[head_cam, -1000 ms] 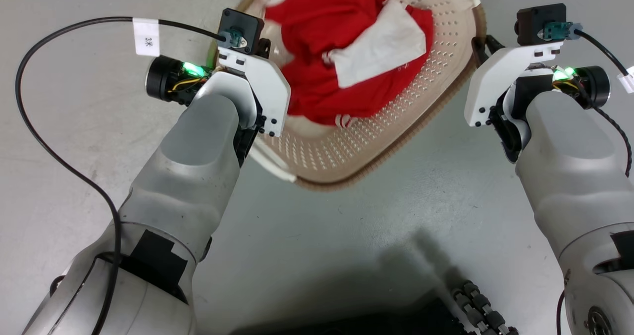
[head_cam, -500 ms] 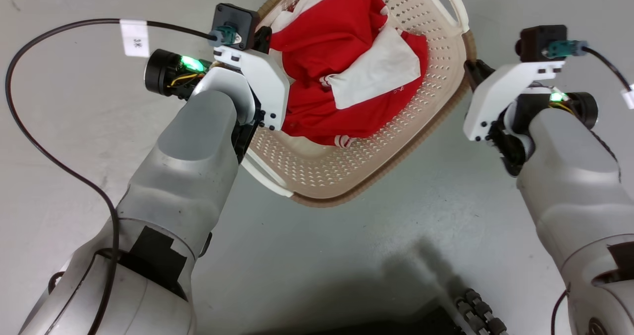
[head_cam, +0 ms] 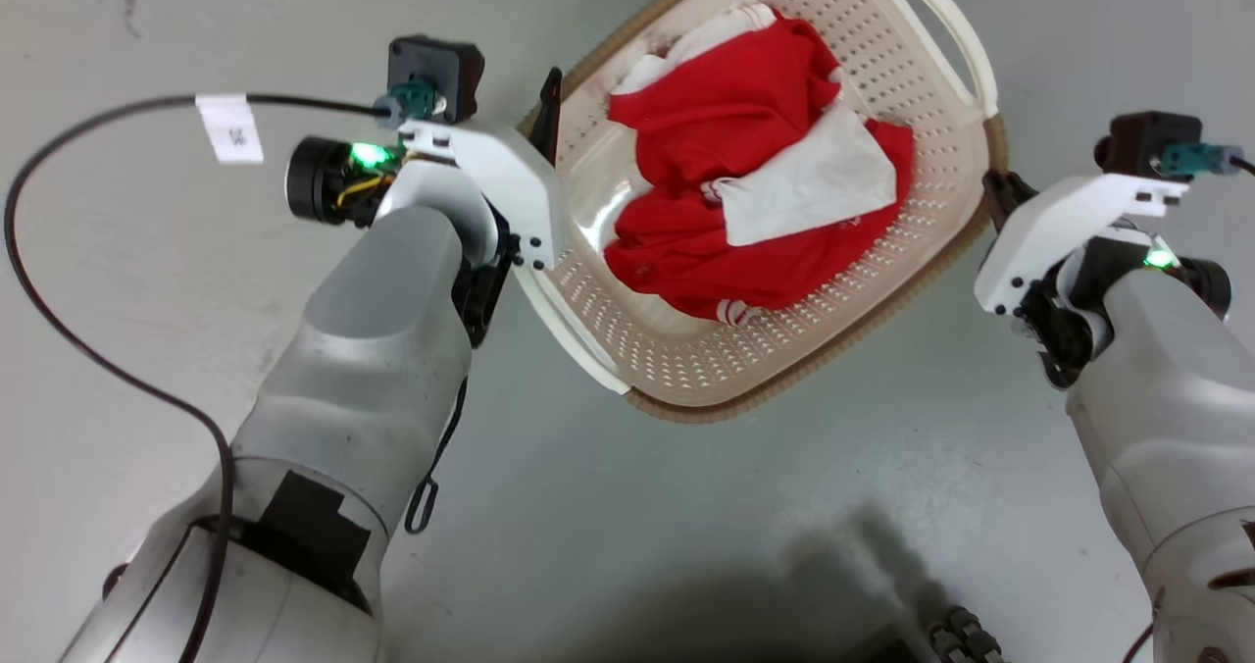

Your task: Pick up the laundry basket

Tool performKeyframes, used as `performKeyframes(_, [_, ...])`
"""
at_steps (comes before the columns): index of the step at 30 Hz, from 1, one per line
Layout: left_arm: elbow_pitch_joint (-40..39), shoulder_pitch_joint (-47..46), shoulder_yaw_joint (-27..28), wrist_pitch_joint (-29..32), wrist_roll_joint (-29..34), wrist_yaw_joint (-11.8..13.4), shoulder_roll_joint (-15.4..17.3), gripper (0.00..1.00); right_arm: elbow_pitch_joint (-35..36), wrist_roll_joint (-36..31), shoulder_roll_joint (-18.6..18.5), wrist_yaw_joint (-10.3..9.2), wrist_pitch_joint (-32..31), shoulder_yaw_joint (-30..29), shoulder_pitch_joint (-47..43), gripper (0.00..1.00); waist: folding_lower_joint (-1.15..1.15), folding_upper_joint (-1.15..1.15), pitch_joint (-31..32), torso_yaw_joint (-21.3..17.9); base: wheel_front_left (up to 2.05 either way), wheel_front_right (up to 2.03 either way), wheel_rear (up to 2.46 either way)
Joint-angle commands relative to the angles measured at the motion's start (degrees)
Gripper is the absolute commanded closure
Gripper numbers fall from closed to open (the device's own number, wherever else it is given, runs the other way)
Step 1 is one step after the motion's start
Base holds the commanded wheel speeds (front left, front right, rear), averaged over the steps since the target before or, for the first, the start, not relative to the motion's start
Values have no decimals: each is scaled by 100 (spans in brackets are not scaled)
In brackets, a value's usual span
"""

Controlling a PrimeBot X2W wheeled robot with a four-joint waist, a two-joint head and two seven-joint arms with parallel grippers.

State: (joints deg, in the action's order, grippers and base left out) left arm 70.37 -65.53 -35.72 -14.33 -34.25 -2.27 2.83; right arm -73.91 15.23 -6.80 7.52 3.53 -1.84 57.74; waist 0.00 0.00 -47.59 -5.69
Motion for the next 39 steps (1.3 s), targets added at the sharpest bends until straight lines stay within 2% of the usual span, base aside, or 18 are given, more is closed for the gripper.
performKeyframes(1, [-50,98,35,-50,-38,28,9,0,13,17,-71,-6,35,-72,-56,100,0,0,53,60,0,0,0])
performKeyframes(12, [-477,897,239,-94,-488,197,8,0,13,-181,-155,-5,-16,-545,-475,100,0,0,404,264,0,0,0])
performKeyframes(16, [-586,1247,157,31,-697,208,7,0,12,-263,-158,-5,-92,-717,-619,100,0,0,510,307,0,0,0])
performKeyframes(22, [-855,1517,-228,454,-933,285,7,0,12,-397,-110,-5,-142,-934,-683,100,0,0,511,326,0,0,0])
performKeyframes(29, [-988,1630,-638,930,-1270,581,10,0,11,-591,4,-4,-173,-1059,-581,100,0,0,442,249,0,0,0])
performKeyframes(39, [-1023,1542,-1180,1406,-1808,807,9,0,10,-747,167,-4,-131,-1130,-373,100,0,0,232,118,0,0,0])
